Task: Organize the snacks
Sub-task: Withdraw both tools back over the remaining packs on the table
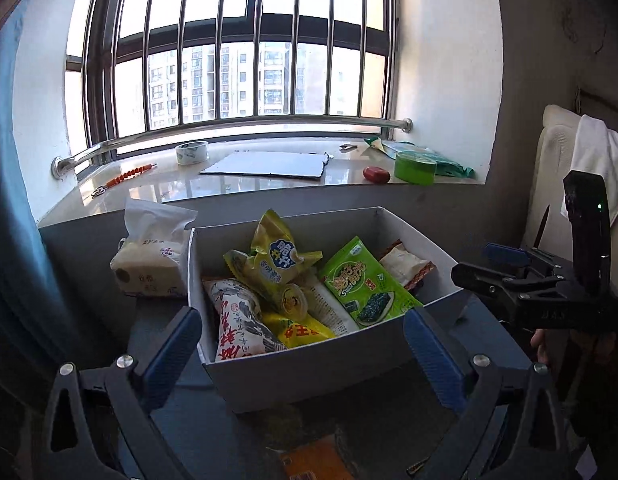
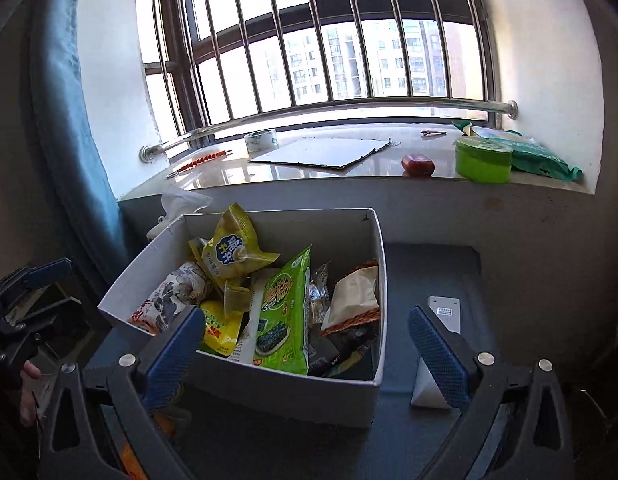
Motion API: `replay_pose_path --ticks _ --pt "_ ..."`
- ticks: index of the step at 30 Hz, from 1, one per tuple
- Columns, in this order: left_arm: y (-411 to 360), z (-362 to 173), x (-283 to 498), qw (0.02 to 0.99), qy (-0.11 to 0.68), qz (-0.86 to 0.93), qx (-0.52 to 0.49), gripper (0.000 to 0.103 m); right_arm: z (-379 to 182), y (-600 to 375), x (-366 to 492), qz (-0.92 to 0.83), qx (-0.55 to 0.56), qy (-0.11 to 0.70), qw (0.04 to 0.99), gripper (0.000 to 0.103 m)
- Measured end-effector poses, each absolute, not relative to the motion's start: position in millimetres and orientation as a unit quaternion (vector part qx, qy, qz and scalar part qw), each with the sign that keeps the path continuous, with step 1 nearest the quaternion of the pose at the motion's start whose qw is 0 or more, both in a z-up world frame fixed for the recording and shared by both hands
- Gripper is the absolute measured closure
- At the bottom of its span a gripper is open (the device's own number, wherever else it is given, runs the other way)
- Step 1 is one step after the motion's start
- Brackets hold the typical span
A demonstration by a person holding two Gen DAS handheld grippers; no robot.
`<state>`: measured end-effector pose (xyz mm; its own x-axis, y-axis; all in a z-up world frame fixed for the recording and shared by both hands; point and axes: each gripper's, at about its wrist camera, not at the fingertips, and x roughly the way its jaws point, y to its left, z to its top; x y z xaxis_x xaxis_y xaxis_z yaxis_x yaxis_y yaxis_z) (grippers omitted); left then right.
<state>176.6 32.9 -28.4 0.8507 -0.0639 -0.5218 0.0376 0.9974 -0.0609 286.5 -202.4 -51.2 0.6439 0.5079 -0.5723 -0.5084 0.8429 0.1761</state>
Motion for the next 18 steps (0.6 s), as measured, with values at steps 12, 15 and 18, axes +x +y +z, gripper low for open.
replay_pose_path --ticks 12,15,18 --pt "17 -56 58 0.967 0.244 -0.036 -0.066 0.0 -57 -247 163 0.338 0.028 0.311 0.888 0.0" --pt "15 -66 38 0.965 0.245 -0.034 -0.087 0.0 -71 -261 138 0.323 0.04 0.315 0.892 0.0" --pt "14 -72 27 0.965 0.241 -0.035 -0.095 0.0 -86 -267 123 0.324 0.047 0.327 0.887 0.0"
